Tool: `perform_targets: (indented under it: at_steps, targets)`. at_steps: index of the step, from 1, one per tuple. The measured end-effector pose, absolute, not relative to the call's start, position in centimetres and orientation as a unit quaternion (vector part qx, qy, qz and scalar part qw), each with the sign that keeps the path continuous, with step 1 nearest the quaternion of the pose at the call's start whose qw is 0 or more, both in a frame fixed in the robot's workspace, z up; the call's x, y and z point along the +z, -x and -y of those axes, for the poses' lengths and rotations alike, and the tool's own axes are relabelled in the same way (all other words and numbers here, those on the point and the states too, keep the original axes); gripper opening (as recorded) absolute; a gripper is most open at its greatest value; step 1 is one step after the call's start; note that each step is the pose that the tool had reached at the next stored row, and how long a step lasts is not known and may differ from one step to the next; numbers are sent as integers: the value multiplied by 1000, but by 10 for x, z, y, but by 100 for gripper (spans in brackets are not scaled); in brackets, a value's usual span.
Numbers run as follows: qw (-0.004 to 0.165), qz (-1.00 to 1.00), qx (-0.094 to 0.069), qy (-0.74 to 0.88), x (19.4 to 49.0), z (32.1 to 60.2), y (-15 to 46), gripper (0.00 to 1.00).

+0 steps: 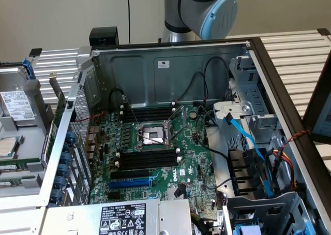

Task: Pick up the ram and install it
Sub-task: 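Pick up the ram and move it above insertion slot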

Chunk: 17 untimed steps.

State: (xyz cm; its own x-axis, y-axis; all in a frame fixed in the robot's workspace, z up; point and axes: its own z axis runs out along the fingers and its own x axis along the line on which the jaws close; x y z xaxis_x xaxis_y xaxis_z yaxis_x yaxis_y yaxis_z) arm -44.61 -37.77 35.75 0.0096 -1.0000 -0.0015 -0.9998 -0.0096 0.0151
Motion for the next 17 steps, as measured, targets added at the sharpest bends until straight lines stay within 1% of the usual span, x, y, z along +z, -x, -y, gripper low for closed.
perform_targets:
  at_steps: [10,17]
  targets:
    - [7,703,-6,-711,354,378,445,10]
    - [12,703,-1,-711,346,379,445,10]
